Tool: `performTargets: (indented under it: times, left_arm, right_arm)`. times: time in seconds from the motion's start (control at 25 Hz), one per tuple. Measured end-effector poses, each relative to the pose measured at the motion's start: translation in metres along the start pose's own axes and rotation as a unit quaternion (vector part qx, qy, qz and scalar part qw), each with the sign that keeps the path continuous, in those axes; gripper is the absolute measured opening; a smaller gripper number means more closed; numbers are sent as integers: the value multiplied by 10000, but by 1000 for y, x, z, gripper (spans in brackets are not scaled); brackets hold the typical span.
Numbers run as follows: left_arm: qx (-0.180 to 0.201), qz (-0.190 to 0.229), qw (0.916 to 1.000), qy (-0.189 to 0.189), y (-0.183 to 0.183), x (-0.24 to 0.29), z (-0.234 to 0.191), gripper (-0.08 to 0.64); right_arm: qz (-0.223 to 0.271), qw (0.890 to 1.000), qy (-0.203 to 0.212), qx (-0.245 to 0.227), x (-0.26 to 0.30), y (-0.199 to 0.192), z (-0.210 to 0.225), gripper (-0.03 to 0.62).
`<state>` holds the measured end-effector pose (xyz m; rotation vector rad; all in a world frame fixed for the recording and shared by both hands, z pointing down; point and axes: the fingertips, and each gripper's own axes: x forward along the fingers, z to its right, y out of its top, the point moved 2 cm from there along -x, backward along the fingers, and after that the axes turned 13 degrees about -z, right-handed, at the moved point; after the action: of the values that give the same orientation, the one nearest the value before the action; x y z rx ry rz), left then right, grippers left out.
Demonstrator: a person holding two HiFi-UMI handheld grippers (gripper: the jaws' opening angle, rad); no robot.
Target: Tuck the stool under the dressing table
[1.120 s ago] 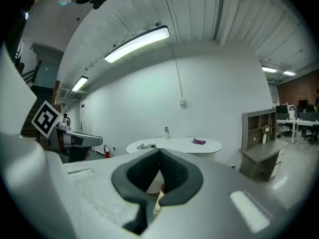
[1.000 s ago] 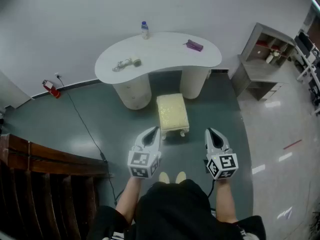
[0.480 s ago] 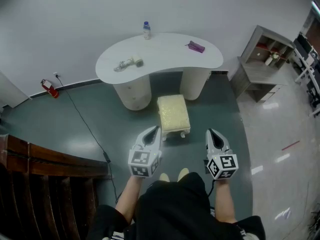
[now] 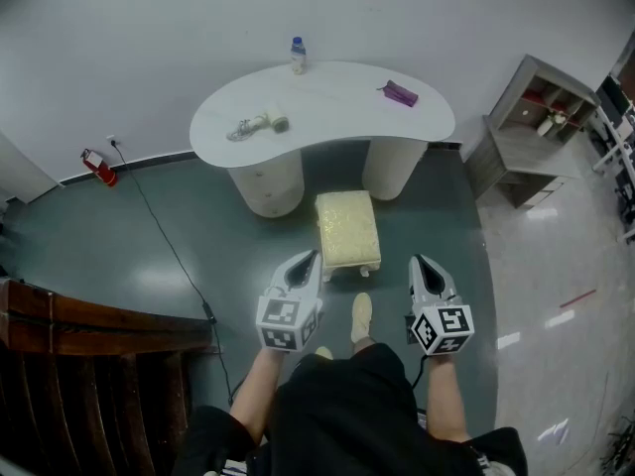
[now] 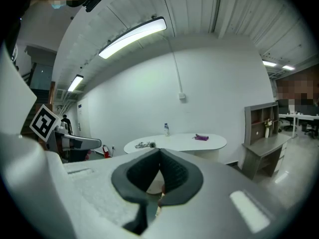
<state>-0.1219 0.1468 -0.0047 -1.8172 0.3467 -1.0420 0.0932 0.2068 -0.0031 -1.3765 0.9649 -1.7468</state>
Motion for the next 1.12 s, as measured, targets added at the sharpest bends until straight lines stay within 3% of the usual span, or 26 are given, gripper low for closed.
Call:
performTargets:
  times: [0.6,1.12]
  left_arm:
    - [-578,-444,9970,272,36,154,-33,8]
    - [-1042,-932,9886,554,16,249,-59,8]
  right_arm:
    - [-716,9953,658,-31,156,31,97,2]
    - [-1375,9818,1309,58,260,2,144,2]
